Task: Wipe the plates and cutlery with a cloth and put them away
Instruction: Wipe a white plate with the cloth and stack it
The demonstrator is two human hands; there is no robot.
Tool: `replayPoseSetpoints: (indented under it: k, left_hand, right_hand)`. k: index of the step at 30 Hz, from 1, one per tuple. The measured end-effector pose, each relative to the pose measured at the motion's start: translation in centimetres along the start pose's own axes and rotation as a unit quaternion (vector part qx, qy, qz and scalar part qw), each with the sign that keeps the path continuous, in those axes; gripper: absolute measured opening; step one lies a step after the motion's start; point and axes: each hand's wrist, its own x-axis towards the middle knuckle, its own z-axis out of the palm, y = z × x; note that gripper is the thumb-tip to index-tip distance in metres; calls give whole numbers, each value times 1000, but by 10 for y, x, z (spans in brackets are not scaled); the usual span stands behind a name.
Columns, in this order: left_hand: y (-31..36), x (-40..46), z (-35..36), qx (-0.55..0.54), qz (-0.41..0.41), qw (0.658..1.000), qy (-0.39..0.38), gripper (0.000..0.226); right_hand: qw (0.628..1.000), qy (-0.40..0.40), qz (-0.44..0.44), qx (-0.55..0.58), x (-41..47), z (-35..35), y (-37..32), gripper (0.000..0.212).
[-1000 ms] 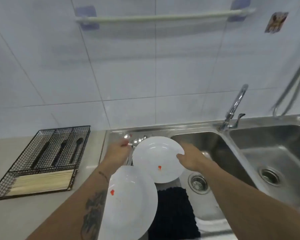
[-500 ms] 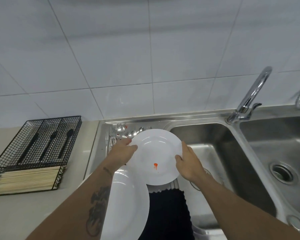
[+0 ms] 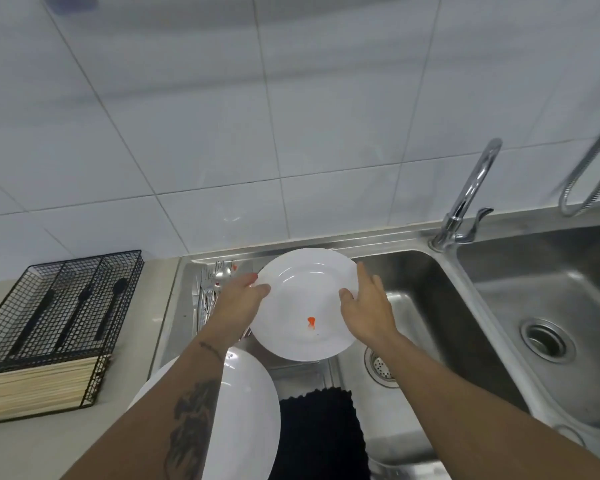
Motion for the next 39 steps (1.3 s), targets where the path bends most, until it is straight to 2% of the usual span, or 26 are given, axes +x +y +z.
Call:
replayPoseSetpoints:
  k: [2, 5, 8, 11, 15, 19, 23, 29, 31, 33, 36, 39]
  left_hand:
    - [6, -4, 3, -21, 14, 999, 26, 25]
    - [13, -15, 0, -48, 46, 996, 62, 44]
    - [20, -31, -11, -107, 80, 987, 92, 43]
    - [22, -49, -22, -218, 92, 966, 101, 40]
    - [16, -66, -35, -340, 57, 935, 79, 41]
    - [6, -81, -51, -403, 16, 915, 29, 43]
    - [-4, -100, -78, -415, 22, 910, -2, 41]
    - [-35, -111, -108, -362, 33, 931, 29, 42]
    - [-43, -113, -115, -350, 29, 936, 32, 41]
    - [-49, -113, -121, -346, 22, 938, 34, 42]
    - [-55, -111, -127, -339, 26, 940, 34, 44]
    - [-59, -106, -128, -338, 25, 940, 40, 43]
  right_hand:
    - [999, 36, -12, 7, -4, -8, -7, 49]
    - [996, 79, -22, 26, -13, -18, -20, 51]
    - [994, 92, -29, 54, -28, -25, -34, 49]
    - [991, 78, -45, 98, -46, -29, -48, 49]
    - [992, 58, -59, 94, -70, -29, -68, 44]
    - [994, 60, -55, 74, -92, -24, -82, 36]
    - [993, 70, -59, 78, -123, -7, -93, 35]
    - [991, 46, -71, 107, -158, 15, -96, 38]
    - [986, 71, -84, 129, -168, 19, -86, 39]
    - [983, 109, -60, 133, -174, 21, -73, 39]
    - [991, 128, -10, 43, -187, 25, -51, 36]
    - [996, 50, 7, -73, -199, 36, -25, 39]
